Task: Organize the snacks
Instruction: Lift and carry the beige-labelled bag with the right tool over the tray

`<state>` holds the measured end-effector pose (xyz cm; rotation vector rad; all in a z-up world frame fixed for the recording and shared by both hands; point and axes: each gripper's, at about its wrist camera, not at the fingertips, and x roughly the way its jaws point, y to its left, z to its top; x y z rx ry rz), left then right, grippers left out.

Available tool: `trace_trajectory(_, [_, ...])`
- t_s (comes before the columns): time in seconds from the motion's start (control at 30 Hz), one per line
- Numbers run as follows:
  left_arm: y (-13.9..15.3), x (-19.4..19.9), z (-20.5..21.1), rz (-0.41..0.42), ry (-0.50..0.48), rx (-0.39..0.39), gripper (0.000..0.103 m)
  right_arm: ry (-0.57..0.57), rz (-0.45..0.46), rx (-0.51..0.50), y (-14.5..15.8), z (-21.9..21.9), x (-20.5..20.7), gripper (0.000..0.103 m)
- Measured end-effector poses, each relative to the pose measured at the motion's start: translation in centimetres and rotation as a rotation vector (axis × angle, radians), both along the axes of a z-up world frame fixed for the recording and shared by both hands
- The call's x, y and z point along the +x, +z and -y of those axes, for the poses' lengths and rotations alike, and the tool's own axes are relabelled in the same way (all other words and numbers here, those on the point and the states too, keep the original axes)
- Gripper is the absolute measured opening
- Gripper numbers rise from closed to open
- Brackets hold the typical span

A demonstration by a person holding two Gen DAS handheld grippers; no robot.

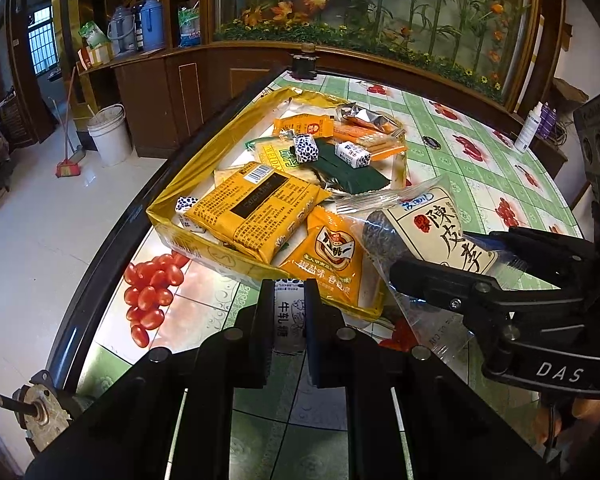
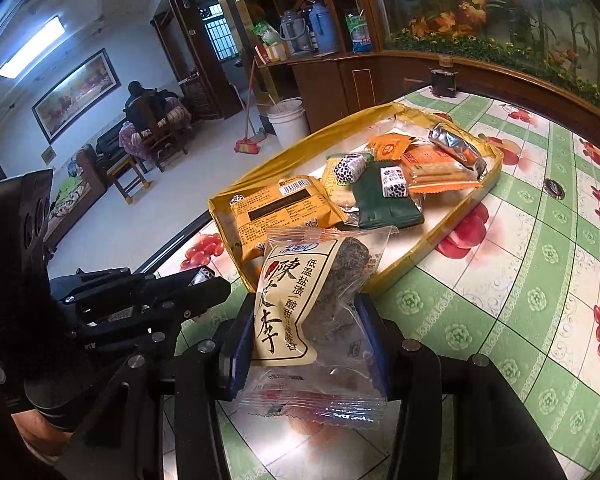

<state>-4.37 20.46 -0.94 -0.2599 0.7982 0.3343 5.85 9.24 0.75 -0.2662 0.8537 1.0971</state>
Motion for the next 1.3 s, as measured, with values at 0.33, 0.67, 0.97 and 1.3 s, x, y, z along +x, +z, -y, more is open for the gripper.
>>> trace_trajectory(0.33, [0.8,1.2,-1.0,0.003,0.010,0.008,0.011,-0.008,0.009,0.009,0.8,-0.7,1.6,0.048])
trace_trajectory(0.67, [1.9,3.0,-1.7,0.016,0.008,0.026,0.011,-0.034,0.001,0.031,1.6,-1.9,4.1,0.048])
trace_trajectory(0.97, [2.0,5.1,-2.6,0.000,-0.002,0.030,0.011,-0.056,-0.008,0.034,1.7,-3.1,6.4,0.048])
trace_trajectory(1.3, [1.6,8.4,-4.0,-0.030,0.006,0.026,0.011,-0.086,-0.012,0.028,1.6,-5.2,9.8,0.049])
